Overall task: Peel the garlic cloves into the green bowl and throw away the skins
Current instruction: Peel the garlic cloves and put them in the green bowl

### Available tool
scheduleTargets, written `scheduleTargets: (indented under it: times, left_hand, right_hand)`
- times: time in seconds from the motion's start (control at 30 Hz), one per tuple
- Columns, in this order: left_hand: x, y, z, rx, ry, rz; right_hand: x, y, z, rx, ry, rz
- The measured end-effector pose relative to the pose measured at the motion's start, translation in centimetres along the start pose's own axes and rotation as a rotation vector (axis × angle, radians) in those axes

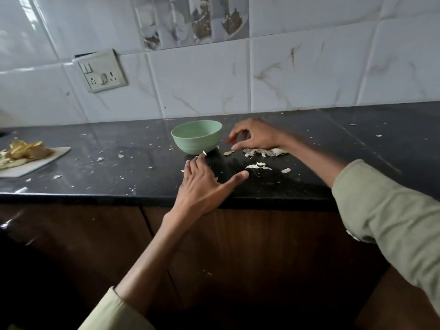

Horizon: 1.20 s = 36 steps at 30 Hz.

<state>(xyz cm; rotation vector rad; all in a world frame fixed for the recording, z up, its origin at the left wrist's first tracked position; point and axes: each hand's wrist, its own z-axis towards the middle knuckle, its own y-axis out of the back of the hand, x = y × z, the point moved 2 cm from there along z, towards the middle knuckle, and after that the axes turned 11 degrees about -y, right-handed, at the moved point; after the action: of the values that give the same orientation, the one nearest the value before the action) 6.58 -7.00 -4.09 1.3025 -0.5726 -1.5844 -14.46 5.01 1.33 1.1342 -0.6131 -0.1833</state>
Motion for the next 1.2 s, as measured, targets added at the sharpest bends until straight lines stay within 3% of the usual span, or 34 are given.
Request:
scheduleTargets:
  times: [0.1,0.2,0.3,0.47,0.6,0.73,0.93,1.0,1.1,1.2]
  left_hand:
    - [-0.4,-1.2,1.2,0.021,-0.019,0.099]
    - [-0.7,-1.5,3.1,0.056,-0.056,0.085]
    - [-1.0,-2.0,5.0,0.073,-0.117,0.084]
    - [-1.8,-3.5,8.4,0.118,-0.186,0.019]
    - [-2.2,-4.6,11.0,0.147,-0.247,-0.019]
    - [-2.1,-4.9,12.9,0.163,-0.333,-0.037]
    - [-2.7,-5.2,16.3,0.003,-0.320,-0.206]
    - [-3.8,-5.3,17.3,-0.074,-0.345,-0.223]
    - [-4.5,-5.7,19.1,-0.089,-0.360,-0.335]
    - [-3.6,-6.0,20.1,-0.070,-0.245,-0.638]
  right_hand:
    - [0.9,-1.6,1.7,0.127,0.009,-0.047]
    - [0.3,-1.8,2.5,0.118,-0.007,-0.068]
    - [-1.0,-0.5,1.9,0.038,-0.065,-0.044]
    - [-1.1,3.0,2.2,-0.303,-0.104,0.287]
    - [3.3,2.5,5.6,-0.232,0.003,0.214]
    - [4.2,0.4,7.2,-0.133,-0.009,0.017]
    - [-1.5,4.6,3.4,-0.339,-0.066,0.314]
    - [-4.3,6.1,1.8,-0.266,-0.135,0.326]
    - [-7.4,7.0,0.0,0.006,-0.238,0.092]
    - [-7.8,6.9,-0.8,0.201,-0.283,0.051]
